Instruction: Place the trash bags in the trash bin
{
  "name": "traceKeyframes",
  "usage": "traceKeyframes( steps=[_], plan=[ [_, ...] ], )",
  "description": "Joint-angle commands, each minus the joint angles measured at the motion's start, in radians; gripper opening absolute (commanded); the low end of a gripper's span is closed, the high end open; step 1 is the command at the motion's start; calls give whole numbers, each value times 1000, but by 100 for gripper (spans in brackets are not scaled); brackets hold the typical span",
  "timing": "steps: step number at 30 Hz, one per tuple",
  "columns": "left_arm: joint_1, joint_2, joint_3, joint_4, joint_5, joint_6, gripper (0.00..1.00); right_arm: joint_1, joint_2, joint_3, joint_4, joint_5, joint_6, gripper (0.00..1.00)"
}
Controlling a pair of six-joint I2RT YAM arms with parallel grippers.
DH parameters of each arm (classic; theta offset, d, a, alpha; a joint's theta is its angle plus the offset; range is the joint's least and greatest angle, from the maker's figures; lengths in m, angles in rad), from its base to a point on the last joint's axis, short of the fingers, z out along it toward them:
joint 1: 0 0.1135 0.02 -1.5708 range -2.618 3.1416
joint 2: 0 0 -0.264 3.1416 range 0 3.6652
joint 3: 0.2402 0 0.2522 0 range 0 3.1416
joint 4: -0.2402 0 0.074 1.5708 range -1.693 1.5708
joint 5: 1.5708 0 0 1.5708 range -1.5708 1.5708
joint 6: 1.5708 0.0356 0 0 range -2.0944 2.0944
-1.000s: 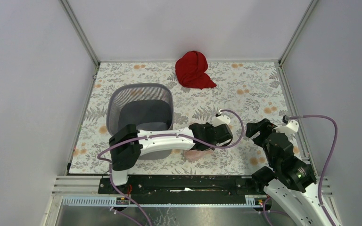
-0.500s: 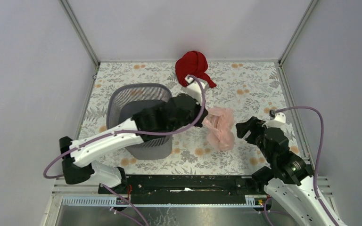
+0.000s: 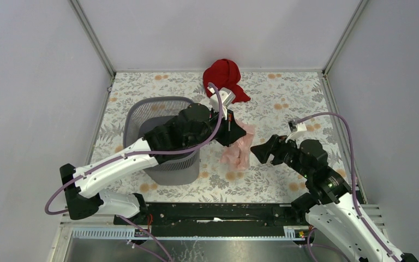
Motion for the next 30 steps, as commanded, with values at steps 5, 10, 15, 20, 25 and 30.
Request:
traceKeyframes(
  steps=[5,10,15,20,25,30],
  plan=[
    [16,-55,1,153,128,-72,0,-2,26,-6,213,-184,-13,76],
    [19,-72,14,195,184,-76,0,-2,98,-79,272,-57,35,42],
    [22,-98,-1,260,252,-100,0,-3,127,-151,309,72,98,9],
    [24,-146,-20,235,145,-70,0,-2,131,-122,153,231,82,14],
    [28,-165,-29,163,-34,-83,0,-3,72,-48,30,224,35,40],
    [32,-115,-13,135,-55,-104,0,-3,12,64,-12,-69,-86,73]
  ],
)
